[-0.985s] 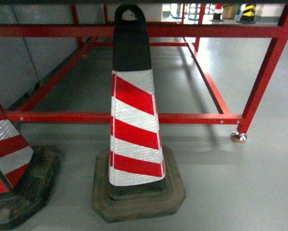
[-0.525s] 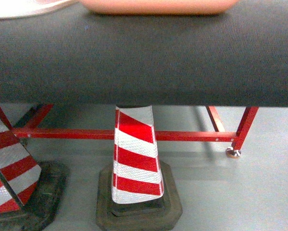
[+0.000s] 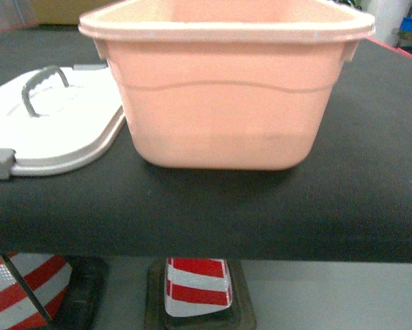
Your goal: Pick capacitor and pack into box
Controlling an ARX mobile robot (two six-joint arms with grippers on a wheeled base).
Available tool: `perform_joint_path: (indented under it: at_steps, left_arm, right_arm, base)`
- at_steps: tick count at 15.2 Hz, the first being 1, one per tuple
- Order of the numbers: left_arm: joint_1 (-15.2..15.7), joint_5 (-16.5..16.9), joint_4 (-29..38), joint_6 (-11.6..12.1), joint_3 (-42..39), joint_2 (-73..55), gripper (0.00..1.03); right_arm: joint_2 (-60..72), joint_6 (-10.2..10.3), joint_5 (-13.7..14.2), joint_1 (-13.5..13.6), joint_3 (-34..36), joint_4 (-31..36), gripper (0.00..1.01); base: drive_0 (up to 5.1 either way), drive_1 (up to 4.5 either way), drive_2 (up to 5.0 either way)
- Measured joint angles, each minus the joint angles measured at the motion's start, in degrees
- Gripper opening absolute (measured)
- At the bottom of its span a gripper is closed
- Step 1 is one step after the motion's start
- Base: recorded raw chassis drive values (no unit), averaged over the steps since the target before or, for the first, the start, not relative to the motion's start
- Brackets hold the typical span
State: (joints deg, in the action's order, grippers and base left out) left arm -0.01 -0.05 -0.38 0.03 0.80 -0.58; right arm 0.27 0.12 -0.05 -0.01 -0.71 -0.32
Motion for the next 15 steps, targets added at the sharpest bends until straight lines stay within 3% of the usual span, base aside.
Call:
perform_joint_path:
  at_steps: [15]
  left_arm:
    - [0.0,0.04,0.02,0.0,0.0,0.0,0.44]
  right_arm:
    - [0.0,0.02,0.04,0.0,0.0,0.0,0.98]
  base:
    - [0.0,0.0,0.0]
